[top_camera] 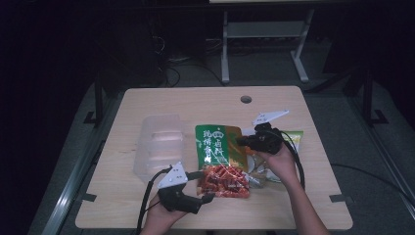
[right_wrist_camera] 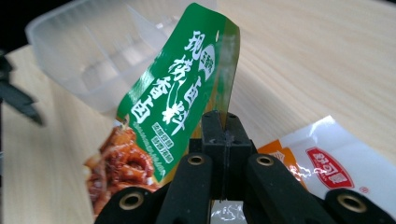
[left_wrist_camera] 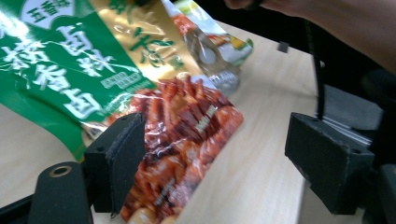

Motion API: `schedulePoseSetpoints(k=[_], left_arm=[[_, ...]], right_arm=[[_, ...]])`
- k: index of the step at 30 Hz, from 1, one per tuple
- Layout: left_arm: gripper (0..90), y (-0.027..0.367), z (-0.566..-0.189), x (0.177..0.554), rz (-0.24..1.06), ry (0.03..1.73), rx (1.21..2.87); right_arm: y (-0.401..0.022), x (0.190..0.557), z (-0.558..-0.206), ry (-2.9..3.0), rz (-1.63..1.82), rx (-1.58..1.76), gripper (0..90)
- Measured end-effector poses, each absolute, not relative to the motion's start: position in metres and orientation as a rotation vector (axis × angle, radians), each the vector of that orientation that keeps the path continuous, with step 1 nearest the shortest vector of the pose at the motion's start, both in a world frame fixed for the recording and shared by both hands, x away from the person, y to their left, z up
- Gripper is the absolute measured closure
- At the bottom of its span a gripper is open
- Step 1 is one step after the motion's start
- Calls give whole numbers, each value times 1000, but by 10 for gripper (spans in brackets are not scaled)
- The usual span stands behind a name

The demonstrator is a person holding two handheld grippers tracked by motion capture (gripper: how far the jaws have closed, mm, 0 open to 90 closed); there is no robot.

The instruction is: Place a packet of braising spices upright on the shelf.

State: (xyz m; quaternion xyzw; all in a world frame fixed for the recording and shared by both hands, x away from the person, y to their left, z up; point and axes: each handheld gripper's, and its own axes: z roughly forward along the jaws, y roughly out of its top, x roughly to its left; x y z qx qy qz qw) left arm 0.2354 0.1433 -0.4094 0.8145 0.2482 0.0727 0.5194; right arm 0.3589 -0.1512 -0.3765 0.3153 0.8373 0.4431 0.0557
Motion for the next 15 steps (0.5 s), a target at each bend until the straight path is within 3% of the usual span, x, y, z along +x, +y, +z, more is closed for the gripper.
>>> schedulePoseSetpoints(k=[11, 15], left_arm=[[160, 120, -413, 276, 256, 773, 1950], [160, 108, -423, 291, 199, 843, 1963]], right_arm=[[-183, 334, -365, 2467, 1388, 898, 900], [-196, 331, -367, 2468, 1436, 911, 900]])
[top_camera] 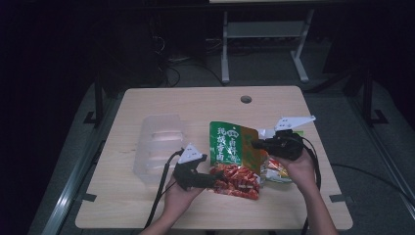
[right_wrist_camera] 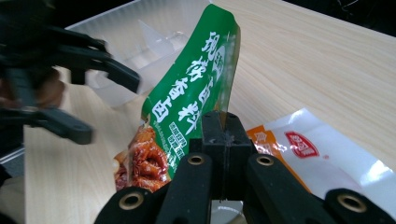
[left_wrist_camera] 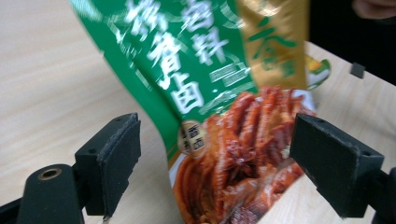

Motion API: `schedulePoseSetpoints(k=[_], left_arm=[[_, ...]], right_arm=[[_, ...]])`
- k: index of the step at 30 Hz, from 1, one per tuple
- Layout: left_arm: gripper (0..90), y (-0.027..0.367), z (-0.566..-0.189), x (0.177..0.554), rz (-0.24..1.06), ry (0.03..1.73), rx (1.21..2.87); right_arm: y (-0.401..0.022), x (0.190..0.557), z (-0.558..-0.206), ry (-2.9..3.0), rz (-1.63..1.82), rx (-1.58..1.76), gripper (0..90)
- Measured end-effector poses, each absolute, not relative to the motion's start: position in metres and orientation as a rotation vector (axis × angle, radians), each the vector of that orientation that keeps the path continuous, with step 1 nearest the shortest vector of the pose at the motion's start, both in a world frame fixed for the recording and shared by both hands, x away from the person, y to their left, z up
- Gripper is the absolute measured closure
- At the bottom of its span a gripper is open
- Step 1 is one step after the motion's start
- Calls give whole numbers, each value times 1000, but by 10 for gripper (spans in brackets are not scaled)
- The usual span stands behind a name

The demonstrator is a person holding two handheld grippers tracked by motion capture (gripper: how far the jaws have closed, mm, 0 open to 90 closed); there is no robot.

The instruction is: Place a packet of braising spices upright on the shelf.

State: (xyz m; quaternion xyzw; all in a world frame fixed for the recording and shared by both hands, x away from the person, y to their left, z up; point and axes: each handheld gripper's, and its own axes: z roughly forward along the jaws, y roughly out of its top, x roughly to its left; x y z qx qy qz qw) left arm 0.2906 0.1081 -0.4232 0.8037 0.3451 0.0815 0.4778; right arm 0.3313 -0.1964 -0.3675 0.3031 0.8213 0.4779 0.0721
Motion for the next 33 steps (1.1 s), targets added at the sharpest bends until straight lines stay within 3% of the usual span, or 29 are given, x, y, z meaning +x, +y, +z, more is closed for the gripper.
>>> schedulePoseSetpoints(k=[4, 7, 9, 11, 13, 15, 17, 21, 27, 33], left_arm=[[165, 96, -427, 299, 174, 884, 2000], [208, 90, -430, 309, 54, 902, 1996], [385, 89, -432, 314, -20, 896, 1987], [428, 90, -432, 315, -16, 905, 1986], [614, 95, -432, 318, -52, 907, 1953], [742, 98, -432, 317, -52, 884, 1943], [811, 99, -431, 315, -35, 869, 1937], [848, 100, -433, 311, -25, 861, 1914], [854, 100, -434, 306, -1, 853, 1904], [858, 104, -433, 303, 23, 835, 1909]], right_arm=[[-202, 328, -364, 2457, 1443, 887, 899], [-204, 326, -363, 2459, 1458, 885, 899], [-204, 326, -363, 2466, 1446, 872, 899], [-205, 326, -363, 2466, 1451, 872, 898], [-206, 326, -364, 2463, 1437, 878, 898], [-209, 326, -364, 2459, 1448, 887, 897], [-211, 326, -366, 2450, 1452, 899, 896], [-214, 326, -371, 2446, 1458, 923, 889], [-212, 329, -382, 2503, 1490, 965, 751], [-202, 331, -397, 2566, 1488, 997, 678]])
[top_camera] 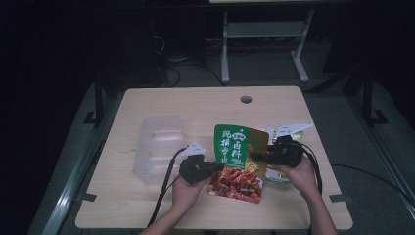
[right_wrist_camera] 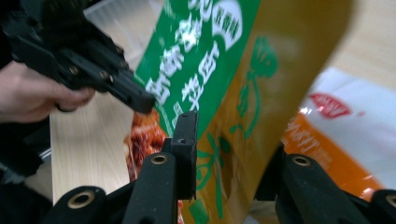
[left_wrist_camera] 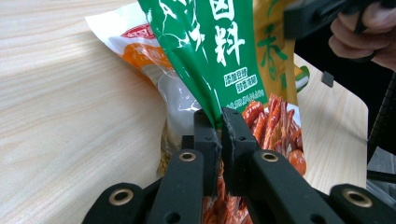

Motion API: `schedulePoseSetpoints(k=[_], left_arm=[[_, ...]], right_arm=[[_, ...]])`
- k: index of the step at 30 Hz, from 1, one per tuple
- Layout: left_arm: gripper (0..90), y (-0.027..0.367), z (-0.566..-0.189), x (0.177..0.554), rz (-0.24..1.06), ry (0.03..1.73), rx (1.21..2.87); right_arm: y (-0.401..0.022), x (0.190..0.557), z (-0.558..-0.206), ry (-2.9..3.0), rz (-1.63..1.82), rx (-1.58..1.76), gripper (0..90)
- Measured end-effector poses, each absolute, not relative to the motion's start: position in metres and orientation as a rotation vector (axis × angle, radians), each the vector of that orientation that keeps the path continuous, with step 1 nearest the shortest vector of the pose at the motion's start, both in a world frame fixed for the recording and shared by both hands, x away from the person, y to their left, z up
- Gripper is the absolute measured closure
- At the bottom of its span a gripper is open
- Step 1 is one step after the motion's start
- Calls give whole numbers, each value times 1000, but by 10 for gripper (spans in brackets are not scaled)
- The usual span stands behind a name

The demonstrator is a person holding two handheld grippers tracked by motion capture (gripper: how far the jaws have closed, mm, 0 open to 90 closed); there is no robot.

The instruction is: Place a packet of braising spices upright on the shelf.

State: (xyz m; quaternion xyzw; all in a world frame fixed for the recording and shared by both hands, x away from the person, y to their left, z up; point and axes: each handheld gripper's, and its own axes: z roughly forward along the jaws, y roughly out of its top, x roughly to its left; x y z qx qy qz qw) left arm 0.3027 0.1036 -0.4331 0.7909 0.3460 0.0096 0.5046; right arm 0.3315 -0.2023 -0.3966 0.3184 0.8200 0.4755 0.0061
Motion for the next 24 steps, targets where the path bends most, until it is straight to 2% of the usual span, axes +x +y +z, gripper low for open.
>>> schedulePoseSetpoints(k=[4, 6, 7, 8, 10, 12, 15, 18, 20, 21, 22, 24], left_arm=[[860, 103, -432, 300, 30, 821, 1898], [860, 102, -430, 299, 53, 806, 1910], [859, 102, -430, 299, 53, 806, 1910], [859, 104, -431, 299, 56, 805, 1920], [859, 105, -432, 300, 43, 813, 1905], [850, 106, -431, 298, 50, 814, 1907], [824, 107, -429, 296, 70, 810, 1910], [653, 109, -426, 293, 79, 833, 1899], [621, 109, -424, 290, 89, 830, 1899], [561, 108, -422, 288, 104, 832, 1902], [459, 108, -419, 282, 150, 828, 1905], [429, 109, -417, 278, 184, 823, 1907]], right_arm=[[-198, 333, -405, 2646, 1452, 1004, 672], [-187, 329, -410, 2708, 1398, 959, 727], [-187, 329, -410, 2708, 1398, 959, 727], [-183, 327, -409, 2703, 1389, 937, 795], [-183, 327, -408, 2707, 1394, 925, 808], [-182, 324, -406, 2699, 1422, 913, 883], [-181, 323, -404, 2693, 1427, 910, 890], [-181, 322, -399, 2664, 1471, 901, 892], [-181, 322, -398, 2661, 1471, 901, 893], [-181, 321, -397, 2657, 1474, 898, 893], [-181, 320, -394, 2638, 1490, 906, 895], [-182, 320, -392, 2628, 1499, 898, 895]])
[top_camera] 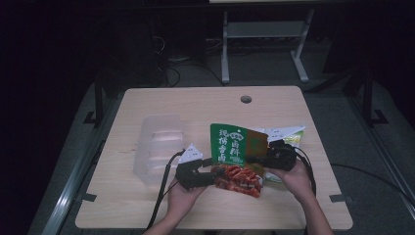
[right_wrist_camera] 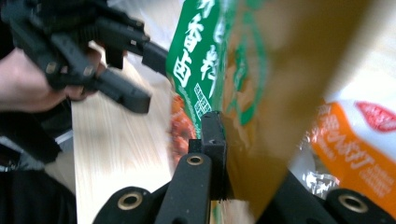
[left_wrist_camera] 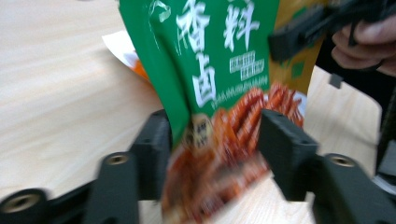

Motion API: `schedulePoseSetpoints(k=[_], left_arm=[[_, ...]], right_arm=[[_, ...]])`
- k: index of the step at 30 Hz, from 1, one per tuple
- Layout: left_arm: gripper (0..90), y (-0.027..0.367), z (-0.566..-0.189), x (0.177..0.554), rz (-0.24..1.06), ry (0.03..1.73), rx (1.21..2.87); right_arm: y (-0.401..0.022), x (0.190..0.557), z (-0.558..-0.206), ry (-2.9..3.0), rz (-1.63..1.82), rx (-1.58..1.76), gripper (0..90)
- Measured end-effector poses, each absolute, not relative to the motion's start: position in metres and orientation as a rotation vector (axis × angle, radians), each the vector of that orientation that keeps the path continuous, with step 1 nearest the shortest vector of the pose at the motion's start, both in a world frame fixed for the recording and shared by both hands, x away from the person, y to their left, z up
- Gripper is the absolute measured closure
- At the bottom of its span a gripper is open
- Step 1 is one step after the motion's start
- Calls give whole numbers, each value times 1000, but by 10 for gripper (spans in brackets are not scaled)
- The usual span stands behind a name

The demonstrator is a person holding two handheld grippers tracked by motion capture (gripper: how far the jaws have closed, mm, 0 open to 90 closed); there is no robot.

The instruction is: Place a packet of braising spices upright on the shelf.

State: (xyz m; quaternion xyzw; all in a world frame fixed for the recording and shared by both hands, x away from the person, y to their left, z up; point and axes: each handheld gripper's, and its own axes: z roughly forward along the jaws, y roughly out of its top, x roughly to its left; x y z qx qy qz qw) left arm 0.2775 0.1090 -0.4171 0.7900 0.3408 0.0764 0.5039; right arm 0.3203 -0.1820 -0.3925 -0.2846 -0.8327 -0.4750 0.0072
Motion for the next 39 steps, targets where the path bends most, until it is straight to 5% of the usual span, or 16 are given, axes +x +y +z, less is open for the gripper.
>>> schedulePoseSetpoints(k=[2, 6, 26, 39], left_arm=[[337, 113, -413, 269, 214, 800, 1916], [307, 117, -412, 259, 242, 775, 1930], [280, 146, -424, 239, 246, 681, 1977], [279, 147, -424, 240, 239, 663, 1984]], right_arm=[[-182, 317, -382, -2593, -1554, -895, 896], [-181, 317, -375, -2612, -1573, -902, 896], [-160, 342, -319, -2741, -1544, -915, 896], [-146, 348, -313, -2771, -1493, -884, 896]])
